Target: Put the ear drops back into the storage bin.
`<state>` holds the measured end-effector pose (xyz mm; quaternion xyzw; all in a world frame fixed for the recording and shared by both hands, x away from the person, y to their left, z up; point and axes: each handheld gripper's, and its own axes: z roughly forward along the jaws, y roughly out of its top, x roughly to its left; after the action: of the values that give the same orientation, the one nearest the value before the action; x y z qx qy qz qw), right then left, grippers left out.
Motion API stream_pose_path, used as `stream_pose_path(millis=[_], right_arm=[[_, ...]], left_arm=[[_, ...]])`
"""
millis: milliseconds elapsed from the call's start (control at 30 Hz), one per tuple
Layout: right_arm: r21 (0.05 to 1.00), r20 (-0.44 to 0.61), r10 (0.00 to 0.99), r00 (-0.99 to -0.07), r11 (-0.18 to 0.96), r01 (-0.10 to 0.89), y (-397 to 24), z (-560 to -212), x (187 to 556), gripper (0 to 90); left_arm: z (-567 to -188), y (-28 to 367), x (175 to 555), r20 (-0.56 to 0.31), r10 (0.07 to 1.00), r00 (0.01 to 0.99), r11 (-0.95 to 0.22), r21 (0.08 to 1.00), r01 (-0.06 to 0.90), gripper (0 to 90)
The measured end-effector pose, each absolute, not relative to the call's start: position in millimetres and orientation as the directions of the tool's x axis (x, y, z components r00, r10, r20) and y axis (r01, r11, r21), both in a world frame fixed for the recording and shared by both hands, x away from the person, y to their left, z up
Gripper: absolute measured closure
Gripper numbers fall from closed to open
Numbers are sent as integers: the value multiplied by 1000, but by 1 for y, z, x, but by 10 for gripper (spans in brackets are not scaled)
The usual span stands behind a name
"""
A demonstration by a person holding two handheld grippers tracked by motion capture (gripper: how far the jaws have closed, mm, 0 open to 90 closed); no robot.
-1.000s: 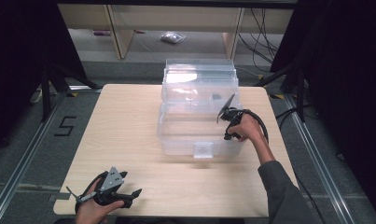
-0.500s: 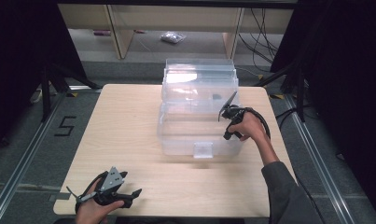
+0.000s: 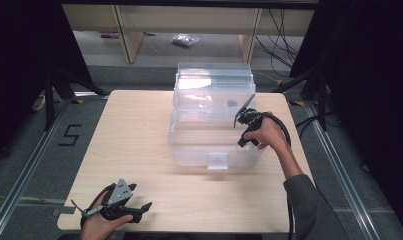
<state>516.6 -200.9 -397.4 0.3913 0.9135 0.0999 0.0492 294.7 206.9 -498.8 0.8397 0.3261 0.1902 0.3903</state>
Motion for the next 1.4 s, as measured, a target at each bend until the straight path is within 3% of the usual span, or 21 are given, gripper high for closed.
stream_pose_path(millis=[733,1400], right_arm=[[334,-15,714,-700,663,670,-203,-374,497,300],[398,13,720,-694,633,664,-205,-367,476,259]], left_arm=[[-499,207,295,72,698,713,-485,780,396,180],[-499,208,296,81,692,717,-488,785,382,180]])
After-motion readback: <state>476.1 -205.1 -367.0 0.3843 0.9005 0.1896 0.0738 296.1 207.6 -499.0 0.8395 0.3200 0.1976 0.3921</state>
